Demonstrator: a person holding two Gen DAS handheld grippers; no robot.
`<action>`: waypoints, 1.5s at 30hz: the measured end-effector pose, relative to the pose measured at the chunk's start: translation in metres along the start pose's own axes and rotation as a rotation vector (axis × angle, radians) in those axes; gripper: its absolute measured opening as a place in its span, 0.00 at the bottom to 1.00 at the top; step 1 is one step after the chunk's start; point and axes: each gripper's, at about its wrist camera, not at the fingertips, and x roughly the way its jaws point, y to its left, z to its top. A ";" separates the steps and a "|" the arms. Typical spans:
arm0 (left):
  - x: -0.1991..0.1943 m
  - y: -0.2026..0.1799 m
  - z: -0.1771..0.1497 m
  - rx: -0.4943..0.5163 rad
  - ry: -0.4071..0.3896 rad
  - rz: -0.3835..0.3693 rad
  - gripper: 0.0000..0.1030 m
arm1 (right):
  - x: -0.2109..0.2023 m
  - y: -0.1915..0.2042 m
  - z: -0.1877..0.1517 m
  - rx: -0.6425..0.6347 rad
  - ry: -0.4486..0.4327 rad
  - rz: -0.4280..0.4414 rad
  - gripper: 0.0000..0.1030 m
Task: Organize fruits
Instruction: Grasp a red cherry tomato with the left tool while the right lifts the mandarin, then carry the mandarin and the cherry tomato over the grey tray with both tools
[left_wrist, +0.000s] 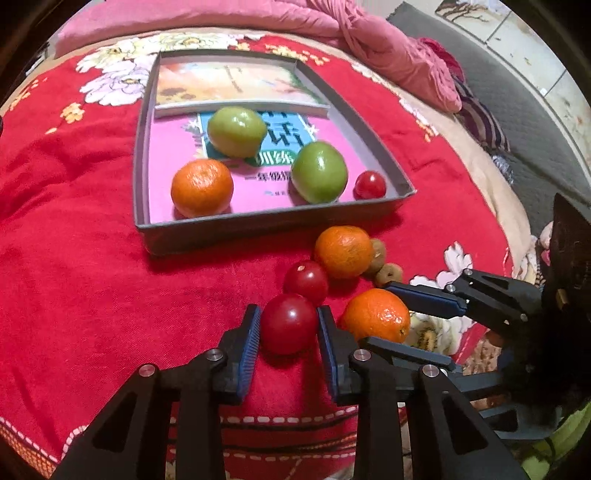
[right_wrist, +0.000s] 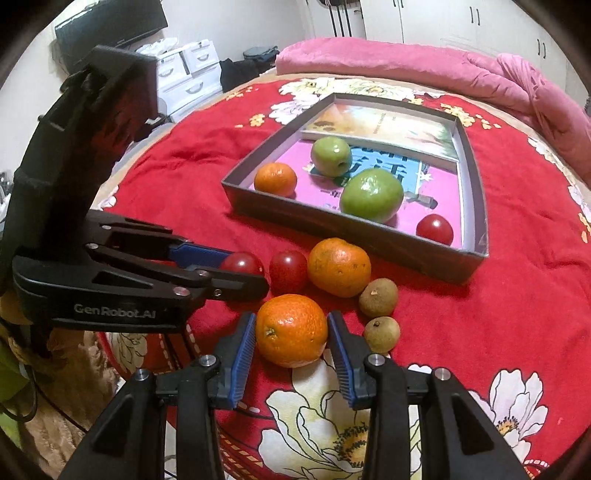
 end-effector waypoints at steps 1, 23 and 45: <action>-0.003 -0.001 0.000 0.000 -0.007 0.000 0.31 | -0.002 0.000 0.001 0.006 -0.009 0.006 0.38; -0.054 -0.015 0.008 -0.003 -0.123 -0.003 0.30 | -0.040 -0.005 0.016 0.034 -0.127 -0.011 0.39; -0.081 -0.011 0.028 -0.042 -0.202 0.003 0.31 | -0.071 -0.035 0.025 0.096 -0.223 -0.070 0.39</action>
